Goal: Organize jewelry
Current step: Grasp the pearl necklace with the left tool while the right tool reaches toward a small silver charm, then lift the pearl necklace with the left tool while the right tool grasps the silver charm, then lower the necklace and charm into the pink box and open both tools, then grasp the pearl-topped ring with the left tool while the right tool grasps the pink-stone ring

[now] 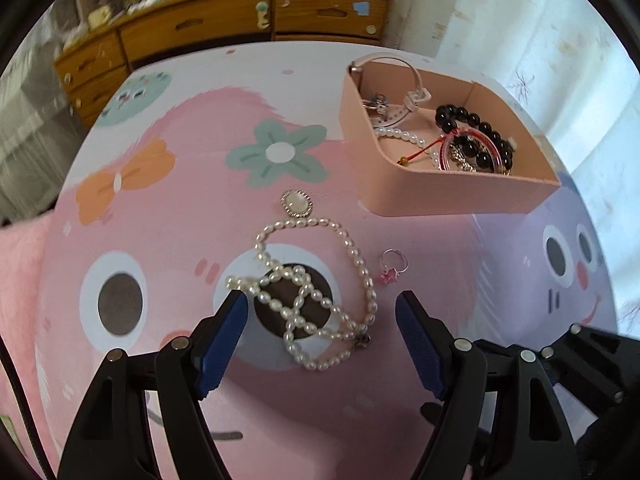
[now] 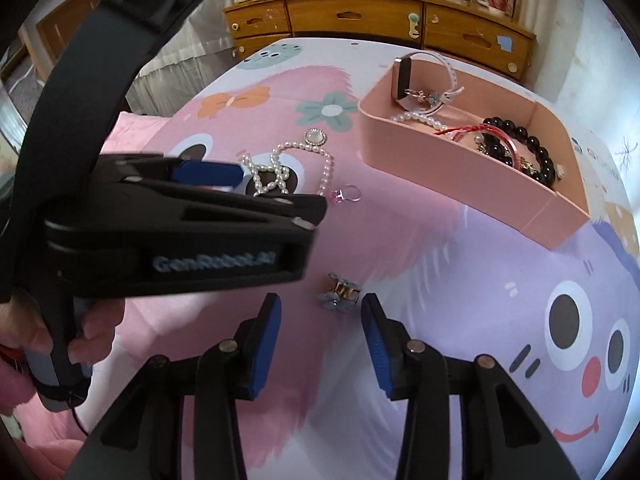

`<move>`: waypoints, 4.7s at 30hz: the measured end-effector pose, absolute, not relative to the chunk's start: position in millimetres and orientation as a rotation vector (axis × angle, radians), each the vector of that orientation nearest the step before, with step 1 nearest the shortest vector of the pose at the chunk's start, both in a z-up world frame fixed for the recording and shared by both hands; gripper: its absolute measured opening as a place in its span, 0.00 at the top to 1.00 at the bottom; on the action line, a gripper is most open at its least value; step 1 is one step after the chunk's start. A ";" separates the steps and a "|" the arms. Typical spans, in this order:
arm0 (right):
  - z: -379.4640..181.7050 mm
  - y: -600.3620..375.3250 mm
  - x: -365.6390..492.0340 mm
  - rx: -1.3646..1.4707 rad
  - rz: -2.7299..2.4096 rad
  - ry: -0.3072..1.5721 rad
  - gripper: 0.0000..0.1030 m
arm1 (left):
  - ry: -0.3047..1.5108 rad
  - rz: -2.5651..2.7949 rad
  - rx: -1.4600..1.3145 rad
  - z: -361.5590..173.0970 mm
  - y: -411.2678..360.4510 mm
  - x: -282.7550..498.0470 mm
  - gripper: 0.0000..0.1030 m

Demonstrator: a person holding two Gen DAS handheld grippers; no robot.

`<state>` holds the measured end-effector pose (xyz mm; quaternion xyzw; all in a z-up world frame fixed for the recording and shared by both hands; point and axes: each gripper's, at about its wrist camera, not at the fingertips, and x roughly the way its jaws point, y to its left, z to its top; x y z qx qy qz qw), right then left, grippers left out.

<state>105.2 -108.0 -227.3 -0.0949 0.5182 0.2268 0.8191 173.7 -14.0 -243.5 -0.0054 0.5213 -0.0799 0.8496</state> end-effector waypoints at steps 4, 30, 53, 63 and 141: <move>-228.6 -107.3 106.2 -0.235 0.487 1.075 0.66 | 1.049 -0.142 0.035 -246.5 -16.6 172.8 0.28; -227.7 -136.5 126.3 -0.017 0.507 1.108 0.78 | 0.918 -0.115 -0.026 -199.7 4.6 152.5 0.97; -103.4 -170.6 127.4 0.004 0.542 0.848 0.78 | 0.644 -0.171 0.121 -10.7 -17.9 126.5 0.97; -55.8 -186.8 140.2 -0.028 0.503 0.755 0.78 | 0.591 -0.242 0.175 48.1 -47.2 140.0 0.97; -231.3 -89.9 155.2 -0.296 0.456 0.989 0.56 | 0.985 -0.493 0.130 -239.1 24.3 235.5 0.29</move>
